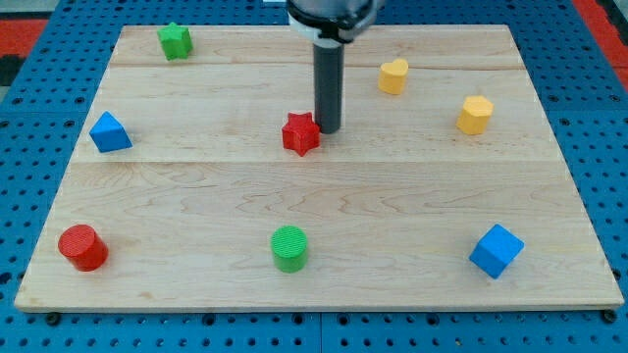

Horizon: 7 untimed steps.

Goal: Move the yellow blocks towards the top center of the board

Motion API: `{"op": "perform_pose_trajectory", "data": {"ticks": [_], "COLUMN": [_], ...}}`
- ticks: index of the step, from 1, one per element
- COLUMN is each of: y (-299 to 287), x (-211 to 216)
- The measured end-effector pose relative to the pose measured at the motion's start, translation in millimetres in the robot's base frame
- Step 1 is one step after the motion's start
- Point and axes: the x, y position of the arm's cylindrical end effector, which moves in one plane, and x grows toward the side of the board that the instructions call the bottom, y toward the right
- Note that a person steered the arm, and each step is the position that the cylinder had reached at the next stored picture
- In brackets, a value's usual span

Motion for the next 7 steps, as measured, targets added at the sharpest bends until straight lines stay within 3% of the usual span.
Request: {"op": "perform_pose_trajectory", "data": {"ticks": [1, 2, 3, 4, 7], "y": [94.1, 140.0, 165.9, 87.4, 25.1], "x": [-27.3, -68.3, -77.5, -73.9, -156.0]}}
